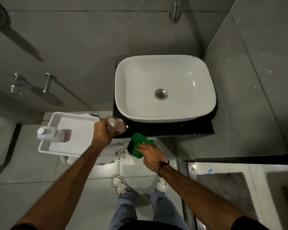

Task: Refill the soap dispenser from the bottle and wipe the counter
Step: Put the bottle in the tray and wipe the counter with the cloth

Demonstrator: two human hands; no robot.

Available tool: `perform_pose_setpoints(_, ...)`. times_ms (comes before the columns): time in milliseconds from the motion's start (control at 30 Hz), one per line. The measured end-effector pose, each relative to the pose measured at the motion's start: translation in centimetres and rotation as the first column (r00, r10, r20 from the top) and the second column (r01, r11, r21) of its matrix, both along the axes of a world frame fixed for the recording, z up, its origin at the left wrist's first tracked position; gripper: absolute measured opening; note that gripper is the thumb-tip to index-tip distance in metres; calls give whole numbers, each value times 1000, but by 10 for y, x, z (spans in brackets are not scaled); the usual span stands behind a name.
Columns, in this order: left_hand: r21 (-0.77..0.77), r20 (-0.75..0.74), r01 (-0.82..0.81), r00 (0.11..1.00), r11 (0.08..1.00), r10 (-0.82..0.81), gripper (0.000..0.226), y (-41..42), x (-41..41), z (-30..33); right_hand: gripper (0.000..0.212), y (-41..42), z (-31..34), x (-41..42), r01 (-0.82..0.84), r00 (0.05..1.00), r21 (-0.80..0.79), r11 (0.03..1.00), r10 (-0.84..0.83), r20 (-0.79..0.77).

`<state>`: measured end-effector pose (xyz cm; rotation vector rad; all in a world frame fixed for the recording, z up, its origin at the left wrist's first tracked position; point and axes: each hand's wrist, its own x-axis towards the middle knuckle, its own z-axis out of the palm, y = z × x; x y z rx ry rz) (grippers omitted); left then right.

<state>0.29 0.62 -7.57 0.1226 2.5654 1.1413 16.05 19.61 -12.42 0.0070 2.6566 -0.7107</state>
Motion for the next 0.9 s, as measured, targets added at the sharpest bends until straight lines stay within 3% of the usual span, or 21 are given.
perform_pose_setpoints(133,-101,-24,88,996,991,-90,40,18,-2,-12,51,24,-1,18,329,928,-146,933,-290,235)
perform_pose_setpoints(267,-115,-22,105,994,988,-108,48,21,-1,-16,49,36,0,24,626,751,-282,727,-466,467)
perform_pose_setpoints(333,-92,-34,133,990,987,-137,67,21,3,-16,45,35,2,23,704,690,-360,612,-472,548)
perform_pose_setpoints(400,-41,12,34,999,999,-34,94,15,15,-15,42,28,6,17,775,623,-428,464,-454,637)
perform_pose_setpoints(500,110,265,-310,925,944,273,82,0,53,-19,40,12,15,0,841,541,-487,236,-353,763)
perform_pose_setpoints(600,294,677,-451,721,843,149,61,-19,85,-24,40,-9,25,-20,831,557,-546,108,-188,809)
perform_pose_setpoints(633,354,745,-466,665,810,57,59,-24,91,-24,41,-16,28,-26,822,570,-562,98,-160,806)
perform_pose_setpoints(700,433,767,-494,641,754,-21,50,-32,98,-27,45,-32,32,-36,802,597,-579,143,-204,776)
perform_pose_setpoints(833,400,742,-557,663,728,99,45,-50,93,-35,57,-59,31,-50,751,660,-555,358,-432,615)
perform_pose_setpoints(900,339,722,-591,662,732,200,48,-64,82,-37,56,-59,30,-54,696,717,-471,541,-557,420)
